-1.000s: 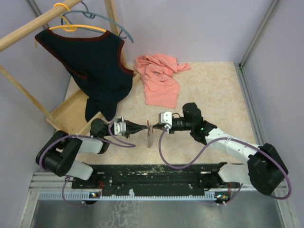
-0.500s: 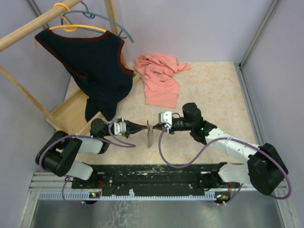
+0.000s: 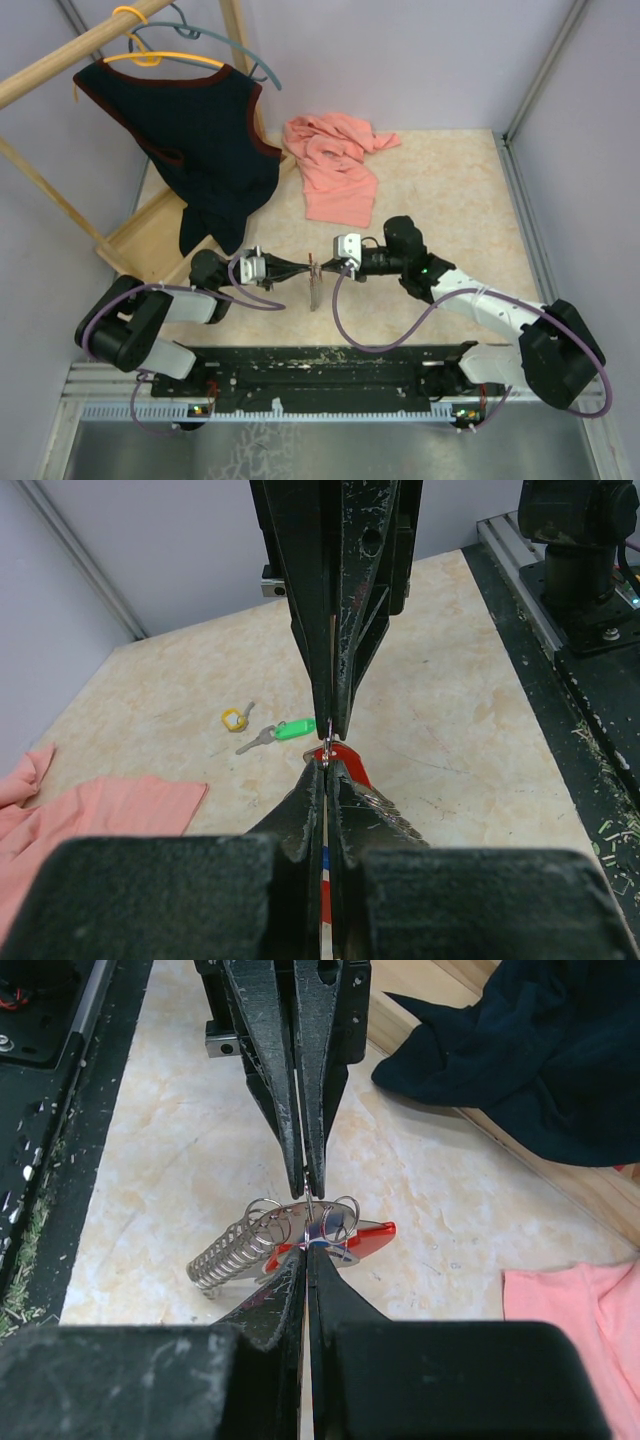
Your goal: Put the keys on the keyring
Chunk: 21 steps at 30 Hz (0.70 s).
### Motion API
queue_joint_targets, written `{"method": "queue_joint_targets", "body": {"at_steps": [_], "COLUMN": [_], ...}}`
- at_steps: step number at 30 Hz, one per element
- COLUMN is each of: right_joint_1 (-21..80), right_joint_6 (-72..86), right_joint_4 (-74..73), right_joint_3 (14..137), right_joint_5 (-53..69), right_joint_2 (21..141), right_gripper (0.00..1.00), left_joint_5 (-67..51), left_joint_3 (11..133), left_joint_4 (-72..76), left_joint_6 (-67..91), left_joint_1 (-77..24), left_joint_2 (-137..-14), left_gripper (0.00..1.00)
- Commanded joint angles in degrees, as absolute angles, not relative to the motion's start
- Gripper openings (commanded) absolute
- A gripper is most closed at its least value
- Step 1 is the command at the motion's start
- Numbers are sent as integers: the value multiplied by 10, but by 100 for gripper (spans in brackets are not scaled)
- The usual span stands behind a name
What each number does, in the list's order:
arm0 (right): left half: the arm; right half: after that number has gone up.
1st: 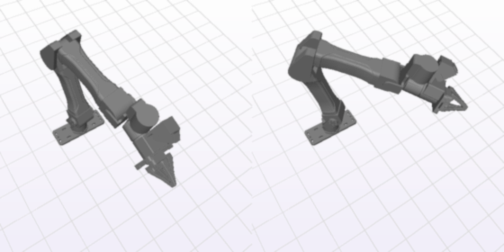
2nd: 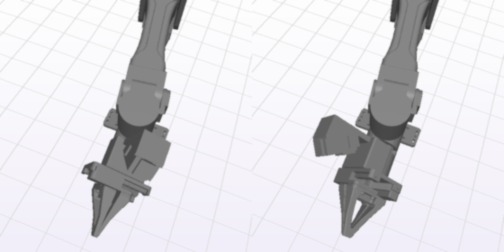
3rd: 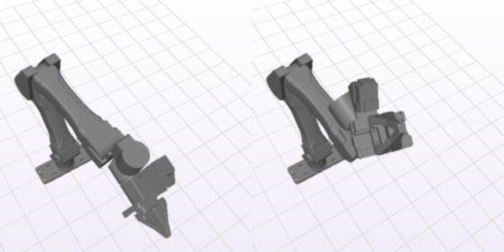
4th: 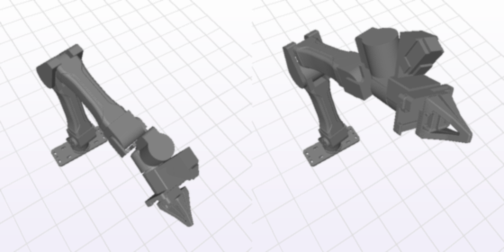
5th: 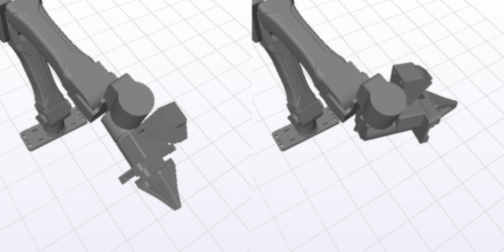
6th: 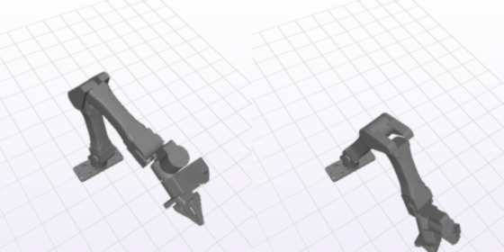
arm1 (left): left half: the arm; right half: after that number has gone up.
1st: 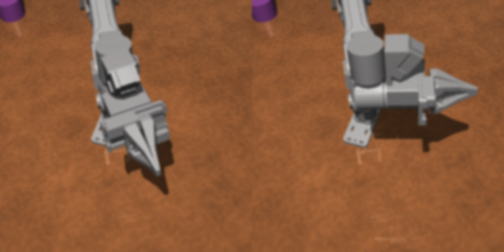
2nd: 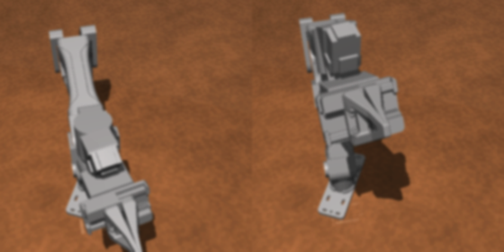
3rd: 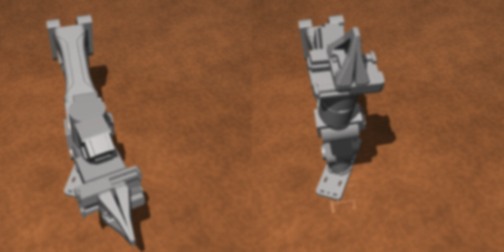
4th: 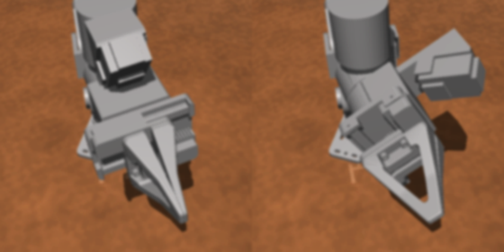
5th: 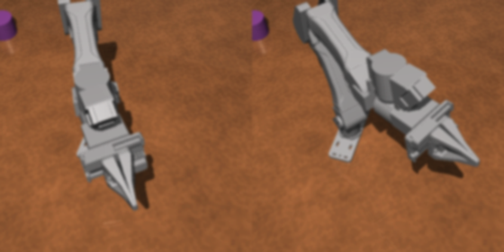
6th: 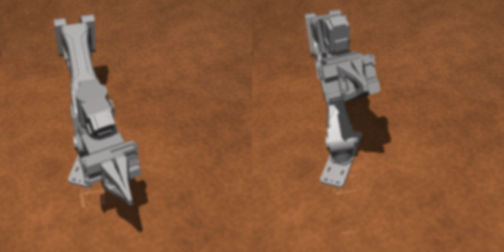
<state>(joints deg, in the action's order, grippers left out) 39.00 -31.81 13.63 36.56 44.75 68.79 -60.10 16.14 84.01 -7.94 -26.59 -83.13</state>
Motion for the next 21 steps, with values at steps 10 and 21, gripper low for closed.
{"method": "queue_joint_targets", "body": {"at_steps": [10,21], "right_joint_1": [397,397], "right_joint_6": [-319,-311], "right_joint_4": [141,153], "right_joint_3": [397,401], "right_joint_5": [442,458], "right_joint_2": [675,679], "right_gripper": [0,0], "left_joint_5": [-610,-615], "left_joint_3": [160,163], "left_joint_4": [853,853], "left_joint_6": [-87,-86], "left_joint_1": [-264,-264], "left_joint_2": [-818,-823], "left_gripper": [0,0]}}
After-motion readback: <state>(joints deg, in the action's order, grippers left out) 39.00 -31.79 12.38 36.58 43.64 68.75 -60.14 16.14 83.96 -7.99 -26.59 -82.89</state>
